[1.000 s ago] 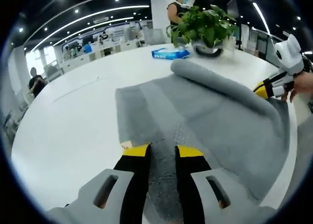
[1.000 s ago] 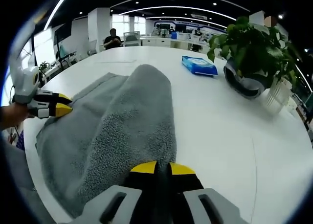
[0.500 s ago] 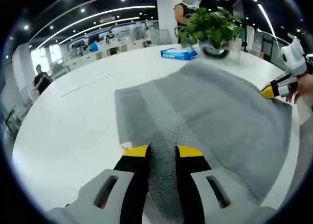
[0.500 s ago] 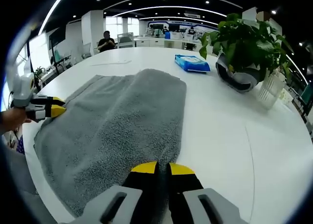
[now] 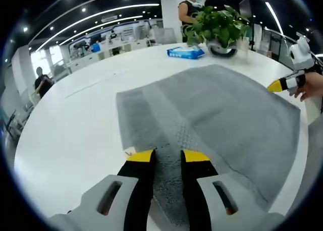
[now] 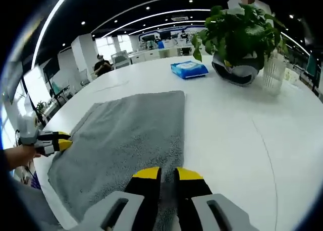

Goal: Open the folded towel by lifting each exposed corner and separating the folded layers until the towel lies flat within the target outline without major curled edges

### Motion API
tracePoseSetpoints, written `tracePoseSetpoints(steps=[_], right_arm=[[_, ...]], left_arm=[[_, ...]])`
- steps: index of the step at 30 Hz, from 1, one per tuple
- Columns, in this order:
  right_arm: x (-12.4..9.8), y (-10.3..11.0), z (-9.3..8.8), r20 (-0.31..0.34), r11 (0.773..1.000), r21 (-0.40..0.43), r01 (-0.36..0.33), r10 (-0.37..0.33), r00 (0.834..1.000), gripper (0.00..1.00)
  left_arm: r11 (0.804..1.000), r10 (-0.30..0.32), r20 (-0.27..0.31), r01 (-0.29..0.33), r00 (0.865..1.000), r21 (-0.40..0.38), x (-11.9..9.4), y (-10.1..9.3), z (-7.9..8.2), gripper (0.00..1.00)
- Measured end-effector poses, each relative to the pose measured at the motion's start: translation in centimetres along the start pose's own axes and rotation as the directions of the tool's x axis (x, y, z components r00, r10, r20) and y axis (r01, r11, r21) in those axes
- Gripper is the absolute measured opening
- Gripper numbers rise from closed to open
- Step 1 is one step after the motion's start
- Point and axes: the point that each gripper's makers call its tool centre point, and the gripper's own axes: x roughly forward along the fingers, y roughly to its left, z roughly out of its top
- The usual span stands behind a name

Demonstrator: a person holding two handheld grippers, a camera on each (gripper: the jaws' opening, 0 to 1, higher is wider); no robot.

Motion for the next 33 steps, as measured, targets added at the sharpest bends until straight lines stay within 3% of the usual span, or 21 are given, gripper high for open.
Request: tracePoseSetpoints(steps=[3,6,12,33], right_arm=[[-0.5,0.1,1.6,0.063,1.000,0.025,-0.018,0.016,0.998,0.10],[-0.7,0.4,2.2,0.086,0.998,0.043,-0.040,0.036,0.996,0.10],[-0.1,0.9,1.2,0.035,0.999,0.011,-0.042,0.042,0.999,0.10],[0.1,1.1,0.8,0.019,0.998,-0.049,-0.039,0.040,0.999,0.10]], left_arm=[[1.000,0.008,-0.002,-0.008,1.000,-0.003,-0.1,0.5,-0.1,0.20],[1.000,0.010,-0.007,-0.010,1.000,-0.010,-0.2,1.0,-0.2,0.20],[1.000,0.016,-0.016,-0.016,1.000,-0.008,-0.3,1.8,-0.4,0.20],[0.998,0.040,-0.041,-0.042,0.998,-0.051,-1.8,8.1,-2.0,0.20]])
